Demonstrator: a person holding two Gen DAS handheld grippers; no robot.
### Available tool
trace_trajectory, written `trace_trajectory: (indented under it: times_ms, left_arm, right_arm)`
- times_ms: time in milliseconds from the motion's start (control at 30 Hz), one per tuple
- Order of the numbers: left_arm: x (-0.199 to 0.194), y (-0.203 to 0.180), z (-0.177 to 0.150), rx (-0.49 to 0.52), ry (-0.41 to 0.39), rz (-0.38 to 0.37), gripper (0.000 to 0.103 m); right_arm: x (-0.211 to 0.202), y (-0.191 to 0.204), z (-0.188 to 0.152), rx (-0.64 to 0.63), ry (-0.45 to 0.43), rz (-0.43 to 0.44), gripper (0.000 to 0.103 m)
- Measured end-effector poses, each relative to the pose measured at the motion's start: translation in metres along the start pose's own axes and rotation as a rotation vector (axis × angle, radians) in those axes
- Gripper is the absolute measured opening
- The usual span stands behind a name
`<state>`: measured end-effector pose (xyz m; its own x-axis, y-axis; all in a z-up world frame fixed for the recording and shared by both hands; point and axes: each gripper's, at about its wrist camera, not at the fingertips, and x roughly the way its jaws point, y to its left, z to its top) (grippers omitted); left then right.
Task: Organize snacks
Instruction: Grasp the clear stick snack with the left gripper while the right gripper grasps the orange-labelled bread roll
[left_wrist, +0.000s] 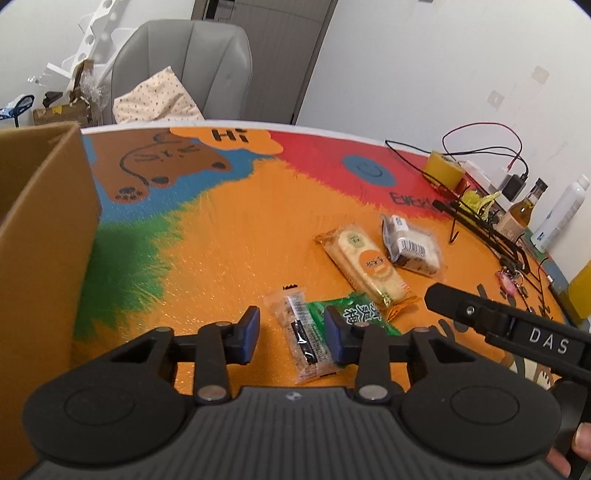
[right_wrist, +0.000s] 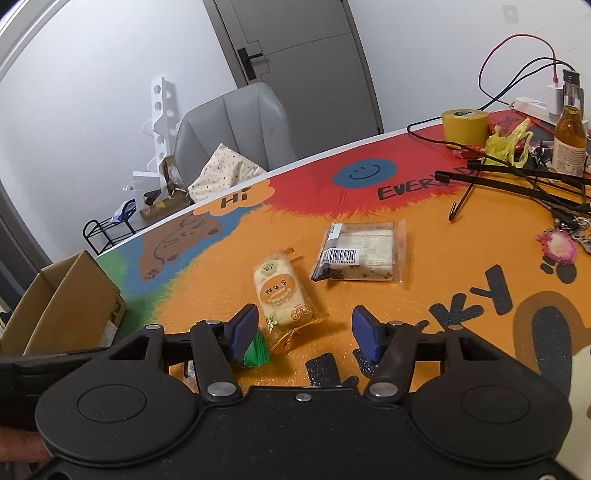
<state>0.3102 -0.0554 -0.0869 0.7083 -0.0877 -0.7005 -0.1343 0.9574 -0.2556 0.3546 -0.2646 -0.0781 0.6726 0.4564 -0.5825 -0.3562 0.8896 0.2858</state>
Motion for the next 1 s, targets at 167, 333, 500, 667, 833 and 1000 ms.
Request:
trace_trajectory:
  times_ms: [167,333,500,667,833,1000]
  left_arm:
    - [0.011,-0.004,-0.002,0.006,0.019,0.004,0.037]
    - [0.014,-0.014,-0.007,0.057,0.004,0.028,0.037]
    - [0.012,-0.004,-0.005,0.054,0.007,0.038,0.018]
    - [0.006,0.011,-0.003,0.022,0.0,0.055,0.016]
    - [-0.001,0.016,-0.001,0.016,-0.014,0.057,0.016]
    - [-0.008,0.02,-0.001,0.009,-0.024,0.054,0.016]
  right_arm:
    - [0.007,-0.002,0.001,0.003,0.011,0.002,0.057]
    - [0.016,0.0,0.001,0.003,0.023,0.011,0.057]
    - [0.024,0.007,0.003,-0.012,0.012,0.021,0.058]
    - [0.031,0.014,0.01,-0.036,-0.009,0.021,0.059]
    - [0.046,0.02,0.015,-0.064,-0.007,0.015,0.059]
    - [0.059,0.027,0.005,-0.102,0.064,-0.015,0.059]
